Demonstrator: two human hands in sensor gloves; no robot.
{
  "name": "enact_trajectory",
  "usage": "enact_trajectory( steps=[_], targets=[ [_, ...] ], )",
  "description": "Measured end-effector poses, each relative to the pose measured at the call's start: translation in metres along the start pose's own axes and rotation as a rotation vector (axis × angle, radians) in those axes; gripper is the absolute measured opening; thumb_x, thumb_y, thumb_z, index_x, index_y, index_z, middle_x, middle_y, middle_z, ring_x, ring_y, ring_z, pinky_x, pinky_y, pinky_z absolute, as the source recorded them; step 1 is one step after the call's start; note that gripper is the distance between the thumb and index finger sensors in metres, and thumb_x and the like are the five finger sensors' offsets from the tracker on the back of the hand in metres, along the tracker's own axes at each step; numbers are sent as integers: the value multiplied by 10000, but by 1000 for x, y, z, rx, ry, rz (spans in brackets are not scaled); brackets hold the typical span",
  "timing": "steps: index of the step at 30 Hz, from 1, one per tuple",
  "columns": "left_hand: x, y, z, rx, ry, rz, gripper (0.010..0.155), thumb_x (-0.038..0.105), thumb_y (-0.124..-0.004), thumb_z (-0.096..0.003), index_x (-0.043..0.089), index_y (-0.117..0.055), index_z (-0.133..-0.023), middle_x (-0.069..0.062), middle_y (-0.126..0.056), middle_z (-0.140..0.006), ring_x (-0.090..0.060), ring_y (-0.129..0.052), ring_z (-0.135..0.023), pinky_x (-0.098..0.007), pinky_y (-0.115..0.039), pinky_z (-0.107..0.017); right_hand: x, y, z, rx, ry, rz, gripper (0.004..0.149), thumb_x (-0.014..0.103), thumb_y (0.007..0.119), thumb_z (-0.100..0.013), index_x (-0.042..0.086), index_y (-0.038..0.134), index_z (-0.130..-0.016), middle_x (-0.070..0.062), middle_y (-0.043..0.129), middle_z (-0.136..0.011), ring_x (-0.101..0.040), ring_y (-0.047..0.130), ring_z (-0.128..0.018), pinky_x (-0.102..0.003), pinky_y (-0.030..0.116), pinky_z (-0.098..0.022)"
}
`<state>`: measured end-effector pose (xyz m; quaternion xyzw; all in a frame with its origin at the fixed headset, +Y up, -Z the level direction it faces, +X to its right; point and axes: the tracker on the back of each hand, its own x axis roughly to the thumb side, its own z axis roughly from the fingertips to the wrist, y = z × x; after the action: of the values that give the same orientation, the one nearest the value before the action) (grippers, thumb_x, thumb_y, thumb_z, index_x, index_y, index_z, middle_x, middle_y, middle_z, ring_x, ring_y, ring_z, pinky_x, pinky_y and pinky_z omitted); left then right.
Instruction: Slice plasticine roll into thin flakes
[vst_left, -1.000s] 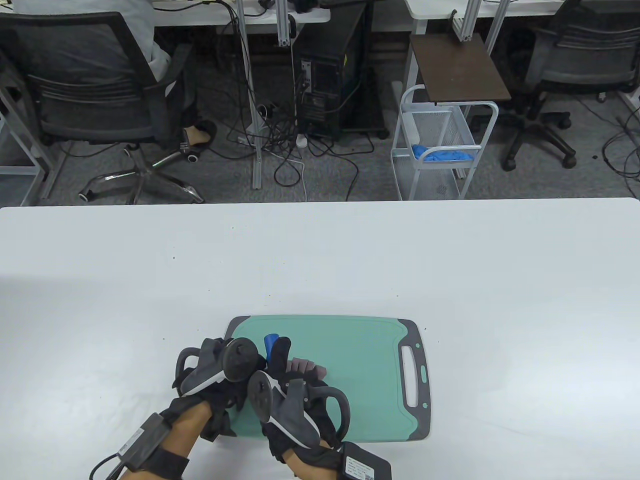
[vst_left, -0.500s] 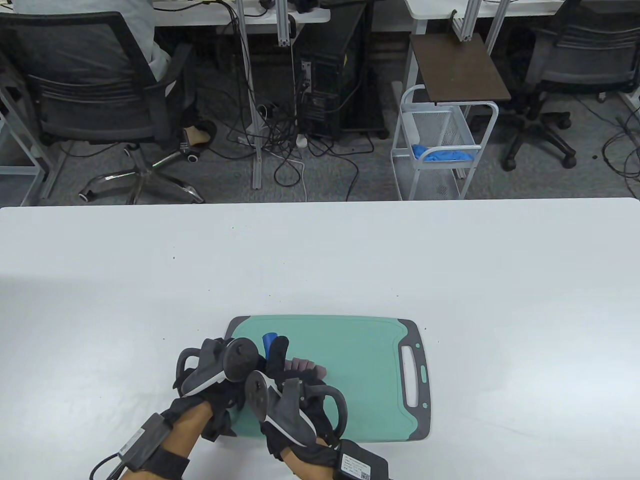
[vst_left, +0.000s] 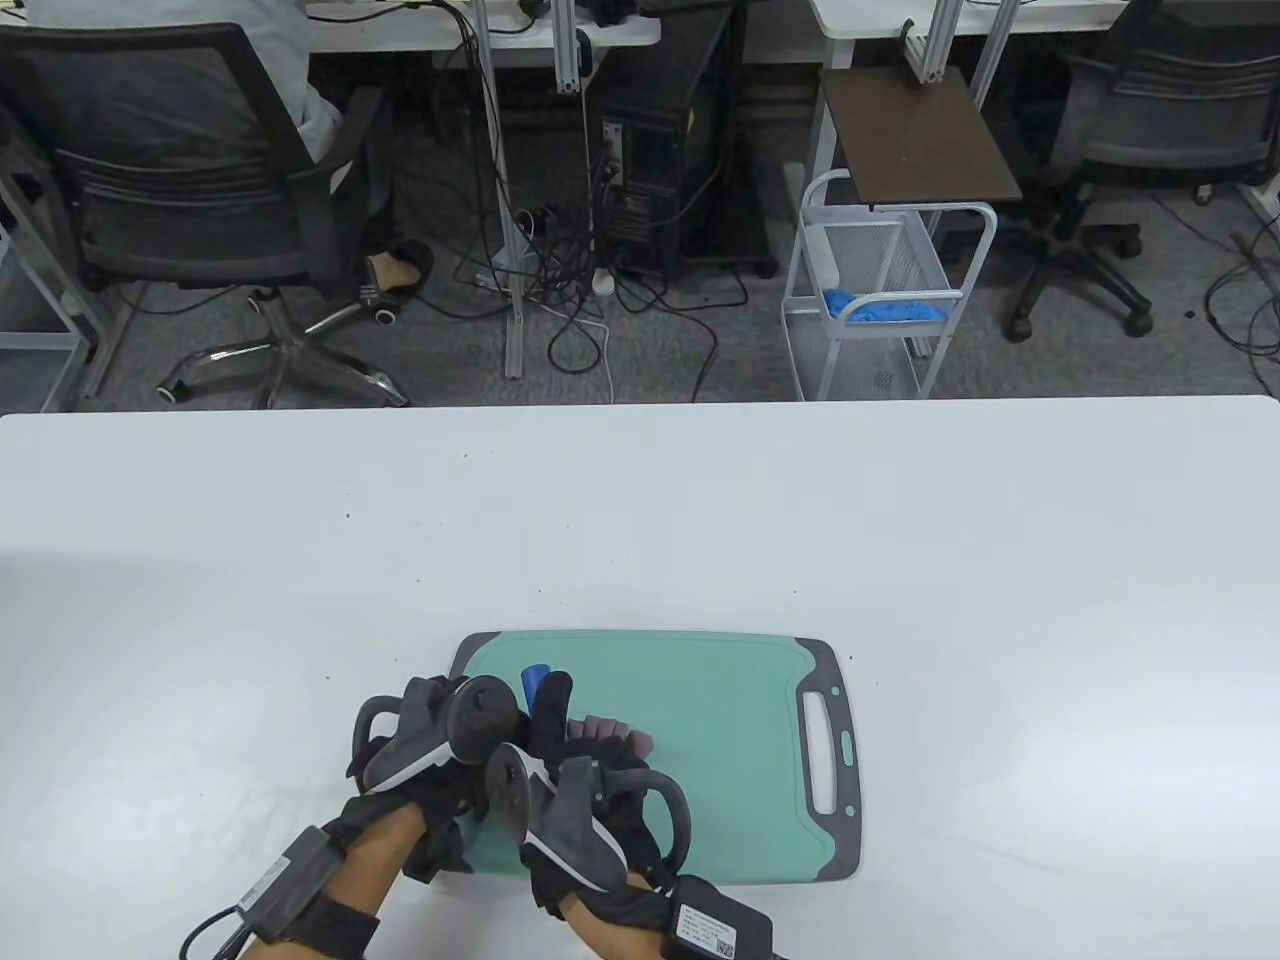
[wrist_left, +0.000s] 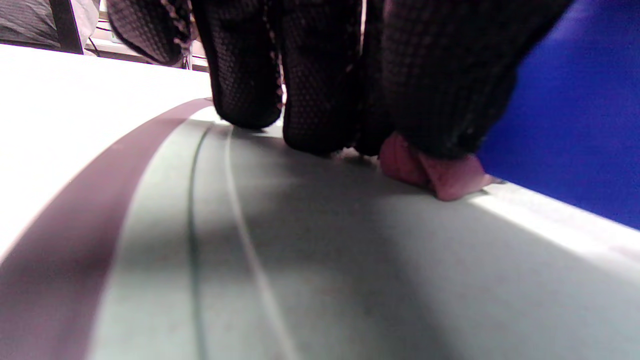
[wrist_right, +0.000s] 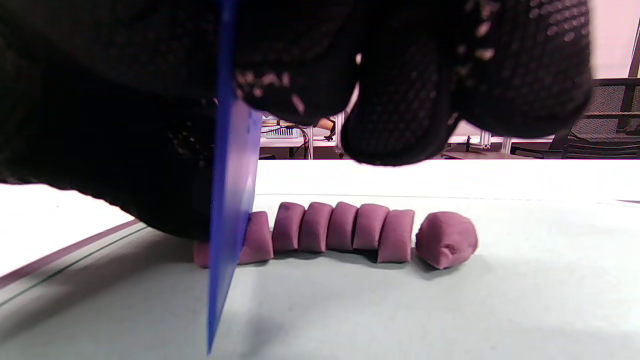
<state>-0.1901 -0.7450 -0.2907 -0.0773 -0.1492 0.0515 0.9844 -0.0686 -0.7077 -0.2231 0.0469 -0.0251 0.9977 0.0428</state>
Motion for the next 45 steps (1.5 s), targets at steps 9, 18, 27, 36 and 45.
enact_trajectory(
  steps=[9, 18, 27, 36, 45],
  targets=[
    [0, 0, 0, 0, 0, 0, 435, 485, -950, -290, 346, -980, -701, 86, -1029, -756, -309, -930, -912, -588, -681, -726, -1, -2, 0, 8, -2, 5, 829, 395, 802, -461, 119, 298, -1059, -40, 922, -413, -347, 971, -449, -543, 835, -339],
    [0, 0, 0, -5, -4, -5, 435, 486, -948, -292, 345, -978, -703, 87, -1025, -762, -310, -930, -913, -587, -681, -725, 0, 1, -2, 16, -6, 8, 831, 383, 797, -464, 138, 275, -1063, -46, 908, -432, -349, 959, -472, -547, 826, -356],
    [2, 0, 1, -24, -21, -43, 450, 500, -919, -309, 348, -958, -731, 88, -1012, -785, -313, -922, -917, -587, -679, -722, 2, 1, -18, 31, 15, -5, 833, 383, 800, -463, 149, 272, -1063, -49, 907, -441, -355, 954, -485, -552, 820, -367],
    [2, 0, 4, -61, -16, -56, 522, 488, -947, -293, 354, -913, -796, 96, -972, -849, -327, -888, -951, -595, -666, -728, -3, -2, -19, 39, 26, -30, 837, 393, 802, -461, 162, 273, -1066, -44, 912, -443, -350, 957, -484, -547, 824, -367],
    [2, 1, 5, -22, 13, -65, 545, 511, -956, -275, 354, -915, -795, 91, -986, -837, -331, -899, -939, -596, -669, -725, -4, -7, -10, 64, 9, -16, 845, 395, 812, -457, 154, 275, -1064, -45, 921, -444, -351, 962, -483, -546, 828, -365]
  ],
)
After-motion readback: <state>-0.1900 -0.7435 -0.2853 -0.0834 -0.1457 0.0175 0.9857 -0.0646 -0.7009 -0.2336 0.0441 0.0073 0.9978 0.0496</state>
